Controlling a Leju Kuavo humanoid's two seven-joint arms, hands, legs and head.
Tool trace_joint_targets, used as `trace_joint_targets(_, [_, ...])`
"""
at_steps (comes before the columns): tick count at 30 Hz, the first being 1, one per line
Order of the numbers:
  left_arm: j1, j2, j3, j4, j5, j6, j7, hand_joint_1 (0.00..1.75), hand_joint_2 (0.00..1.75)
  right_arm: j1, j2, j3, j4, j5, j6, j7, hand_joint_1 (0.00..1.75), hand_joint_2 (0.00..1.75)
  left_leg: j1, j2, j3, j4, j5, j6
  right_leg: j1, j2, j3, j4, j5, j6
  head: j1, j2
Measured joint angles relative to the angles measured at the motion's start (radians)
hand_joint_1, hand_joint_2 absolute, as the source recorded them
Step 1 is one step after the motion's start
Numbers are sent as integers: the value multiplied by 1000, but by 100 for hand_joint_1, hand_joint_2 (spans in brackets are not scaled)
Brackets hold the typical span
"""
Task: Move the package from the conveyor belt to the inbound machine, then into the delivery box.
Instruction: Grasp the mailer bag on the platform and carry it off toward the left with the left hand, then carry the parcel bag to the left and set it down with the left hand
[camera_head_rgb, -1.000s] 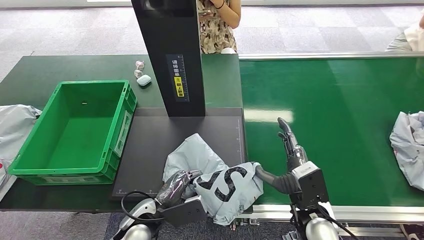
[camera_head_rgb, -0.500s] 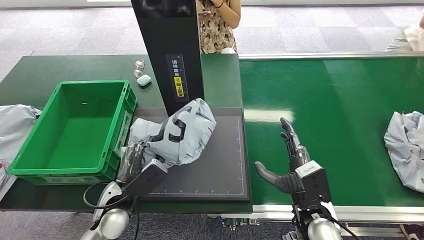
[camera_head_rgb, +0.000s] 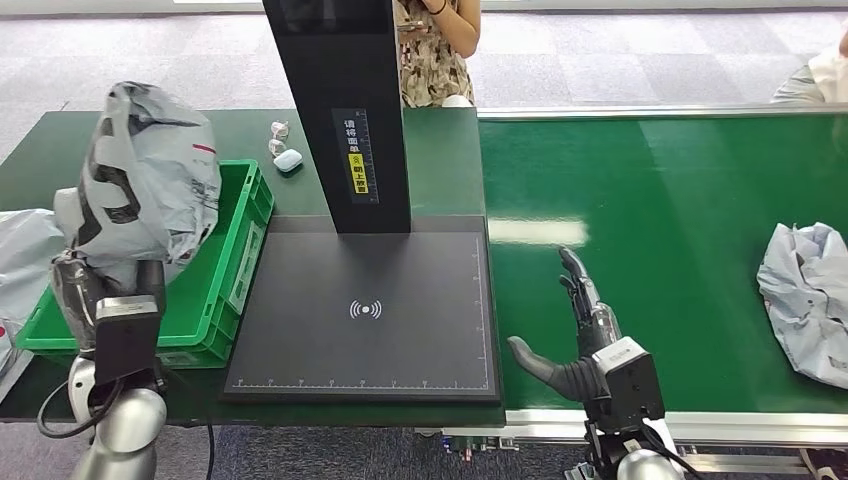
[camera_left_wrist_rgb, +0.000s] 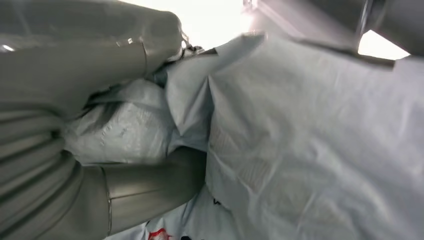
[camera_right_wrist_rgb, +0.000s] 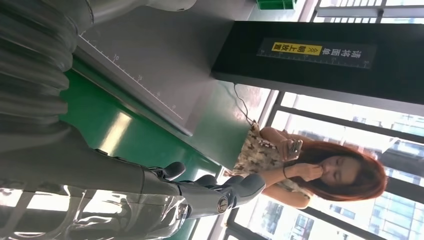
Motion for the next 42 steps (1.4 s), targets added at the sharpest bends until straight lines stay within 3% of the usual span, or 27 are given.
trace_joint_targets(5, [-120, 26, 96, 55, -86, -110, 160, 175, 175, -14, 5, 1, -1, 3, 19, 7, 0, 175, 0, -2, -1, 0, 3, 0, 0, -3, 0, 0, 1, -1, 0, 0])
trace_joint_targets(12, [-360, 62, 125, 360, -205, -353, 303, 175, 175, -68, 24, 2, 6, 6, 58, 32, 0, 175, 0, -2, -1, 0, 7, -1, 0, -2, -1, 0, 5, -2, 0, 0])
trace_joint_targets(17, [-482, 74, 91, 654, -307, -365, 344, 175, 175, -101, 32, 2, 20, 3, 73, 41, 0, 175, 0, -1, -1, 0, 8, -1, 0, -1, -1, 0, 7, -2, 0, 0])
trace_joint_targets(22, [-528, 83, 60, 887, -321, -353, 345, 175, 175, -106, 33, 3, 25, 5, 67, 41, 0, 175, 0, 0, -1, 0, 7, -2, 0, 0, -2, 0, 6, -2, 0, 0])
trace_joint_targets(24, [-530, 86, 55, 947, -306, -342, 338, 175, 175, -105, 32, 3, 26, 6, 61, 41, 0, 175, 0, 0, -1, 0, 7, -2, 0, 0, -2, 0, 6, -2, 0, 0])
trace_joint_targets(28, [-524, 99, 53, 1024, -267, -330, 331, 0, 175, -104, 31, 3, 32, 1, 55, 37, 0, 175, 0, 0, -2, 0, 7, -2, 0, 0, -2, 0, 6, -2, 0, 0])
trace_joint_targets(32, [-499, 117, 53, 1052, -204, -325, 290, 0, 175, -105, 28, 4, 42, -3, 54, 35, 0, 175, 0, 0, -2, 0, 7, -2, 0, 0, -2, 0, 6, -2, 0, 0])
trace_joint_targets(35, [-450, 124, 57, 1003, -103, -305, 217, 0, 175, -101, 25, 4, 46, -3, 44, 35, 0, 175, 0, 0, -1, 0, 7, -2, 0, 0, -2, 0, 6, -2, 0, 0])
trace_joint_targets(39, [-271, 116, 76, 691, 108, -194, 70, 0, 175, -73, 23, 1, 42, 8, 19, 30, 0, 175, 0, 3, -2, 0, 5, -2, 0, 4, -3, 0, 6, -2, 0, 0])
trace_joint_targets(42, [-112, 95, 80, 390, 154, -71, -18, 0, 175, -49, 22, -1, 34, 23, 14, 23, 0, 175, 0, 5, -2, 0, 3, -1, 0, 5, -3, -1, 4, -1, 0, 0])
